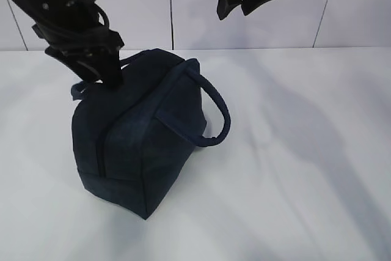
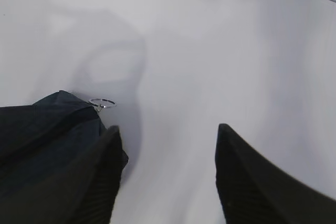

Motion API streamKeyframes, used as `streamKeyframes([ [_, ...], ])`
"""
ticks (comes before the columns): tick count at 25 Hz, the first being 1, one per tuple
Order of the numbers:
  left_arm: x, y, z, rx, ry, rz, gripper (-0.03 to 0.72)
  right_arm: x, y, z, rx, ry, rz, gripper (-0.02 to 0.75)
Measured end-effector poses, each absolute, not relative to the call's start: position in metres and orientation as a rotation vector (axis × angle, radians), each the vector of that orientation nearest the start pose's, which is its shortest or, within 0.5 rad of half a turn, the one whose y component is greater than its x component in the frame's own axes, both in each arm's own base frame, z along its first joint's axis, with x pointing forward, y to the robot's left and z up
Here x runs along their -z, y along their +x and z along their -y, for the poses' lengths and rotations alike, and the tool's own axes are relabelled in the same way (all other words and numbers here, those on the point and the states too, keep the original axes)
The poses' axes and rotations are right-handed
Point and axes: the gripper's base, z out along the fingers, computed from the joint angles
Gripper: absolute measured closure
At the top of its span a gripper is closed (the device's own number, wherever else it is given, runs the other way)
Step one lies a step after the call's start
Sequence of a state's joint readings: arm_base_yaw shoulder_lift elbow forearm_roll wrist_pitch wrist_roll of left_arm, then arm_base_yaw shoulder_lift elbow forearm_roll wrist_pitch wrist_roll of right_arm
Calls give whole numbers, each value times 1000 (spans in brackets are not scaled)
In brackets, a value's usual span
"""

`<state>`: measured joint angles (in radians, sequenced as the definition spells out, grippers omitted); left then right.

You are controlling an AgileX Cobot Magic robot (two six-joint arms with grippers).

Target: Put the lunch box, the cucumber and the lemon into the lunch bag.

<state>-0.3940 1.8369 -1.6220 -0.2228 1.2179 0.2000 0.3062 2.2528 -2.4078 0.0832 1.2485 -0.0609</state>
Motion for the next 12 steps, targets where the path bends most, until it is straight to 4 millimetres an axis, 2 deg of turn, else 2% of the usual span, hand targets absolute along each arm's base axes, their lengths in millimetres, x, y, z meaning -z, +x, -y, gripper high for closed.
streamKeyframes([
  [5,-313,339,159,326,722,-2766,276,-343,454,-158,-325,-411,-2535,314],
  [8,-328,331,152,279,693,-2742,276,-355,440,-154,-334,-408,-2542,314],
  [12,-359,314,143,266,674,-2664,276,-371,414,-143,-281,-411,-2555,314],
])
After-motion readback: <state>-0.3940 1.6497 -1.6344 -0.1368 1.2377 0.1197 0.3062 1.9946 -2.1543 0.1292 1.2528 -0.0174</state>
